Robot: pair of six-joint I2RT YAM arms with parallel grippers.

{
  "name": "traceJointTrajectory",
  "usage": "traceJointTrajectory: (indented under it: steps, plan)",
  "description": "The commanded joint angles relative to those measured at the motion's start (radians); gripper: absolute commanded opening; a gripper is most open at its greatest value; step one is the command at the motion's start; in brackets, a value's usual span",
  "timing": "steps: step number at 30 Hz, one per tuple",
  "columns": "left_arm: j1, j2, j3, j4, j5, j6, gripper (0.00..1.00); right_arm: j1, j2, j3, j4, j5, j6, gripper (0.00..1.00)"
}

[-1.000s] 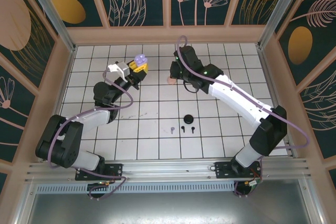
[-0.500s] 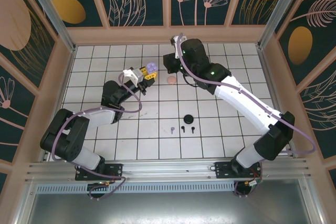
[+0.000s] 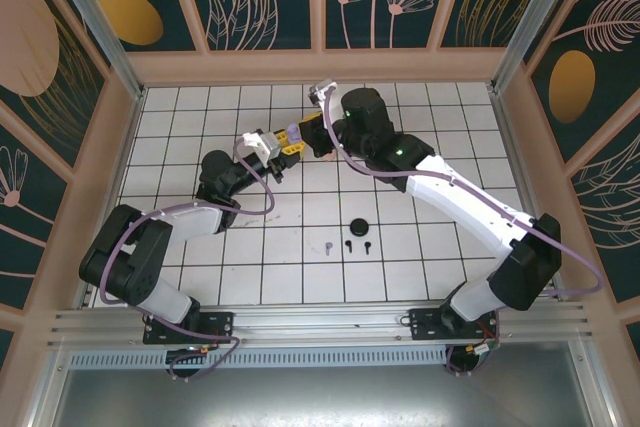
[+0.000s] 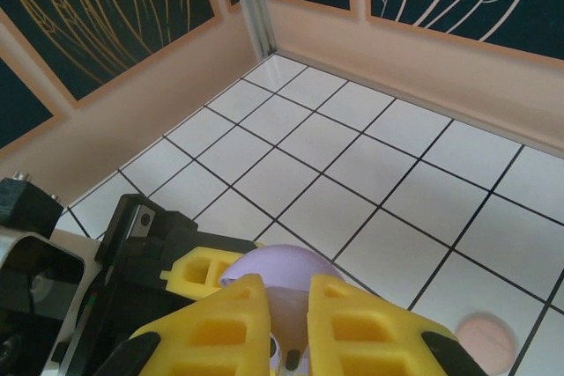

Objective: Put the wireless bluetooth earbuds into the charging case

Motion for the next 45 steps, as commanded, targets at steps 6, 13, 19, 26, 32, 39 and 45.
traceJointTrajectory:
  steps: [6, 13, 19, 26, 32, 39, 45]
  plan:
    - [-0.010, -0.027, 0.033, 0.000, 0.031, -0.012, 0.00, 0.021, -0.028, -0.030, 0.085, -0.019, -0.012, 0.12]
    - [-0.014, -0.042, 0.035, -0.012, 0.031, -0.015, 0.00, 0.031, -0.024, -0.040, 0.088, -0.014, -0.001, 0.11]
    - [-0.014, -0.058, 0.034, -0.018, 0.032, -0.012, 0.00, 0.032, -0.029, -0.063, 0.090, 0.002, 0.005, 0.10]
    - [-0.016, -0.072, 0.039, -0.020, 0.046, -0.017, 0.00, 0.032, -0.030, -0.079, 0.095, 0.022, 0.002, 0.10]
    - [-0.015, -0.079, 0.043, -0.024, 0.050, -0.021, 0.00, 0.054, -0.023, -0.079, 0.086, 0.074, -0.043, 0.10]
    - [-0.016, -0.083, 0.054, -0.042, 0.045, -0.023, 0.00, 0.118, -0.003, -0.081, 0.054, 0.114, -0.132, 0.08]
    - [-0.016, -0.084, 0.058, -0.048, 0.045, -0.030, 0.00, 0.120, 0.003, -0.081, 0.048, 0.160, -0.096, 0.18]
